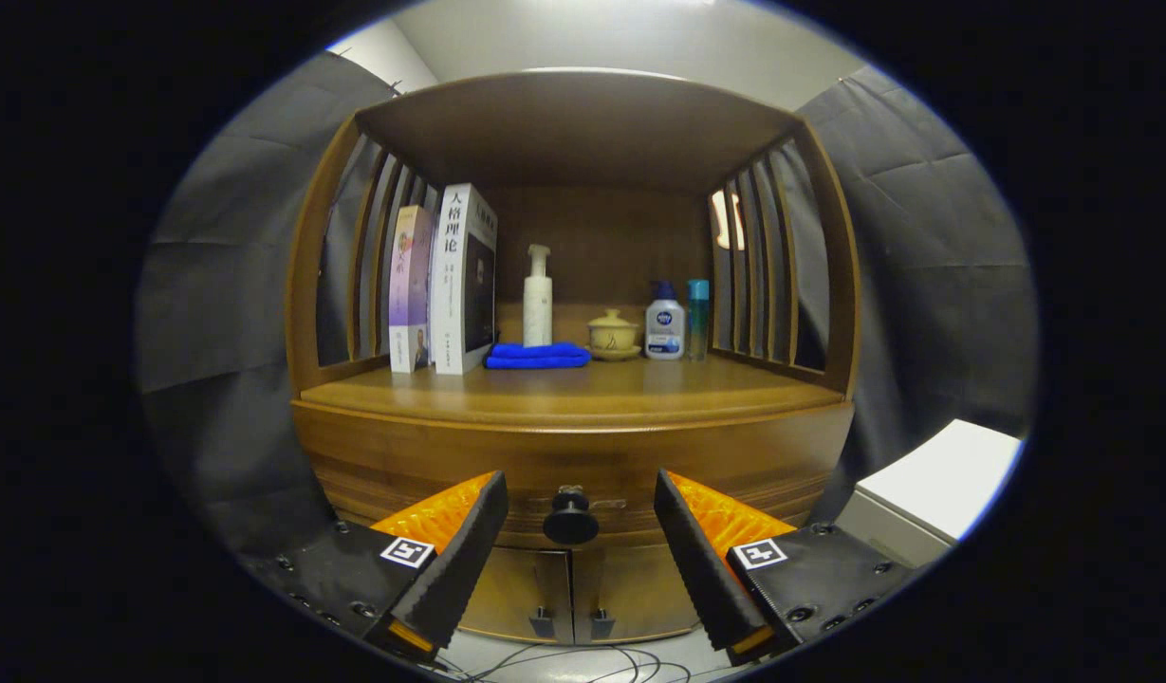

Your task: Pull open the drawer, take out the items inside it, and place them on the countertop above the cabinet.

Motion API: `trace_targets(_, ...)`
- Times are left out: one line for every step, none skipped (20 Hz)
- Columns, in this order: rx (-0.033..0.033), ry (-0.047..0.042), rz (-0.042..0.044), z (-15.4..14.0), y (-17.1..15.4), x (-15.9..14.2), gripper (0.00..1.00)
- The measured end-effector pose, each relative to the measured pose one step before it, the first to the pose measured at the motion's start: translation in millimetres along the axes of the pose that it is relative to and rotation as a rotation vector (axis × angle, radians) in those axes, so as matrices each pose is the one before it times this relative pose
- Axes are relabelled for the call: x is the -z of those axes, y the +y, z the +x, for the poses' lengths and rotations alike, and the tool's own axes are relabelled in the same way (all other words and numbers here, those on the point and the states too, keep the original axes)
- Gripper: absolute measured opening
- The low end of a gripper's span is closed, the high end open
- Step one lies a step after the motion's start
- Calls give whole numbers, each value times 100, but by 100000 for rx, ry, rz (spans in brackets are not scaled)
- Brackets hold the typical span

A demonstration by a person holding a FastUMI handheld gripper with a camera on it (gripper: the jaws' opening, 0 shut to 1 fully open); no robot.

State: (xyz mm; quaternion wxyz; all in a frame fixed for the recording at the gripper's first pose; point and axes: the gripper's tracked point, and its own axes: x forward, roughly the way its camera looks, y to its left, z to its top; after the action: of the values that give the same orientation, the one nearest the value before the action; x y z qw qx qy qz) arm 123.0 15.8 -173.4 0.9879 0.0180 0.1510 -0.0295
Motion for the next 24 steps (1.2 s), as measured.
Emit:
trace_targets(-448, 1668, 176, 823, 181, 780, 98)
trace_targets(-205, 1330, 482, 660, -87, 539, 98)
trace_targets(-617, 1436, 549, 638, 240, 634, 98)
trace_targets(-547, 1457, 349, 535, 52, 643, 99)
trace_targets(-630, 1241, 235, 517, 40, 441, 99)
trace_targets(-419, 1165, 26, 435, 203, 482, 96)
trace_targets(-759, 1094, -105, 535, 242, 327, 93)
trace_targets(68, 1432, -631, 389, -226, 481, 90)
trace_targets(-637, 1067, -350, 459, 154, 329, 86)
trace_targets(-253, 511, -458, 128, 87, 173, 82)
trace_targets(641, 830, -655, 183, -216, 241, 80)
trace_targets(-912, -3, -288, 319, 124, -24, 77)
trace_targets(514, -556, -1174, 326, -217, -141, 71)
trace_targets(-708, 42, -997, 6, 130, 54, 66)
trace_targets(-210, 253, -970, 133, 2, 133, 60)
trace_targets(32, -304, -235, 83, -144, -132, 55)
trace_targets(-117, 301, 181, -112, 121, -15, 49)
trace_targets(-125, -37, 86, 21, 47, 22, 44)
trace_targets(-559, 260, -212, -84, 52, 84, 38)
trace_targets(-669, 139, -510, 128, -64, -154, 28)
trace_targets(-537, 310, -442, -152, -52, 48, 28)
trace_targets(-81, 197, -373, -159, 2, 6, 28)
trace_targets(97, 95, -245, -337, -21, 113, 28)
trace_targets(33, 178, -19, -340, 21, 133, 28)
